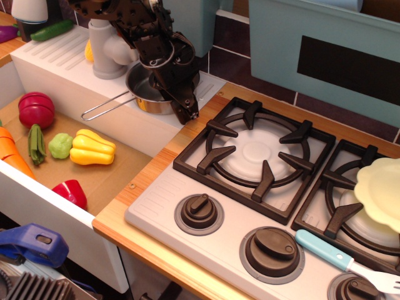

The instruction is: Put pot or pan on stove

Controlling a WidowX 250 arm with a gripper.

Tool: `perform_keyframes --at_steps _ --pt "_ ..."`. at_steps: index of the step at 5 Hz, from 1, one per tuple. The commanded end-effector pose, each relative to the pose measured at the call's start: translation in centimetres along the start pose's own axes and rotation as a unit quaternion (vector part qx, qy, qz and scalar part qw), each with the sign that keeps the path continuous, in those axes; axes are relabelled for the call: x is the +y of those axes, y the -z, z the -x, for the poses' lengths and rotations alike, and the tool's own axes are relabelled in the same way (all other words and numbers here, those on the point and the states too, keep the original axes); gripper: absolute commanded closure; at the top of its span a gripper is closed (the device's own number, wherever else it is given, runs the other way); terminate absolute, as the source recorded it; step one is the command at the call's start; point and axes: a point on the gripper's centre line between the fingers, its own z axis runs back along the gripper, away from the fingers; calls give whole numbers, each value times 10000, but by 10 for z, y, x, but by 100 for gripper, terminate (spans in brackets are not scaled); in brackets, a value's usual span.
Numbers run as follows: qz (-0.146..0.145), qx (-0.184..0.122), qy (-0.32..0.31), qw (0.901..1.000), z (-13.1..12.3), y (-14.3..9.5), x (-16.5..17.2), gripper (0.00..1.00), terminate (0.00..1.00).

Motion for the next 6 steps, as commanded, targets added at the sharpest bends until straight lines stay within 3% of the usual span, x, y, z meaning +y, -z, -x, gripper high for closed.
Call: perform_keyframes --at_steps 1,2,3,4,6 --pt "-80 -40 -98 9999 -12 -13 5 100 0" --pt "-47 164 -233 9996 -17 -26 -3 100 0" --pt "-297 453 -406 9977 -27 -48 -14 100 0" --pt "-577 570 -657 9945 -39 -64 -34 100 0" --pt "-613 580 -1365 9870 -66 -70 -82 100 0"
